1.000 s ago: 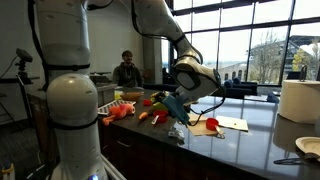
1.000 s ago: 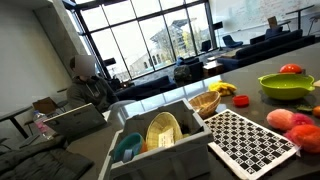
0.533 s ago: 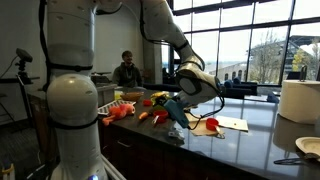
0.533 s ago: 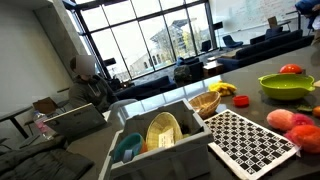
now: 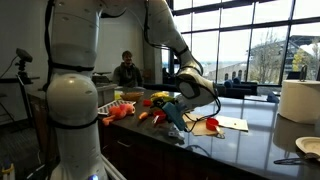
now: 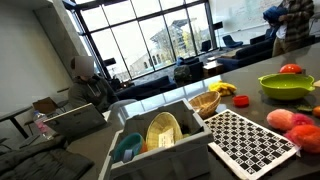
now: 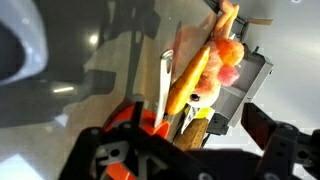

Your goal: Pour the contents in the orange object inside the bowl

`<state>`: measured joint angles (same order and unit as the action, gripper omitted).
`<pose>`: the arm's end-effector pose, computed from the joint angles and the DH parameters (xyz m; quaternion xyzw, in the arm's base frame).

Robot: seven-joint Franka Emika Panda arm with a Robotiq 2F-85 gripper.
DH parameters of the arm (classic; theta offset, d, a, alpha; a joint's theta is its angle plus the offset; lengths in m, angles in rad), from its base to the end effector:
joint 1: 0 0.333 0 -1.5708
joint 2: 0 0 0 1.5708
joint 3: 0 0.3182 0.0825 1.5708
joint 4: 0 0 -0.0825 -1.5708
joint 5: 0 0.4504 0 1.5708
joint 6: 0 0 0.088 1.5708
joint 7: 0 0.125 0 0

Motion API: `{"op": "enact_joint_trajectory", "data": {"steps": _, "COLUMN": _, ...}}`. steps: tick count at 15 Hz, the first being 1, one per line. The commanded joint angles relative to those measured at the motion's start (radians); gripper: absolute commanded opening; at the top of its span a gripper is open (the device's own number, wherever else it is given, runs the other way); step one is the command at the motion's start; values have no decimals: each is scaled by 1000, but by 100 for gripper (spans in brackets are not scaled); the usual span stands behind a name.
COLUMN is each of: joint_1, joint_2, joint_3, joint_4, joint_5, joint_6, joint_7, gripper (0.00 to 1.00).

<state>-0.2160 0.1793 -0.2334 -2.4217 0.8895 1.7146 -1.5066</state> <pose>0.4269 -0.1162 0.1603 -0.8346 -0.2050 -0.0702 0.5064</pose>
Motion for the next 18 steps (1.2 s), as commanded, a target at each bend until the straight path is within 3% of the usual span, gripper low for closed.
{"op": "enact_joint_trajectory", "data": {"steps": 1, "joint_1": -16, "joint_2": 29, "joint_3": 18, "joint_4": 13, "joint_5": 25, "joint_6": -32, "joint_7": -24, "gripper": 100}}
{"op": "enact_joint_trajectory", "data": {"steps": 18, "joint_1": -12, "joint_2": 62, "joint_3": 36, "joint_4": 7, "joint_5": 41, "joint_6": -53, "joint_7": -32, "gripper": 100}}
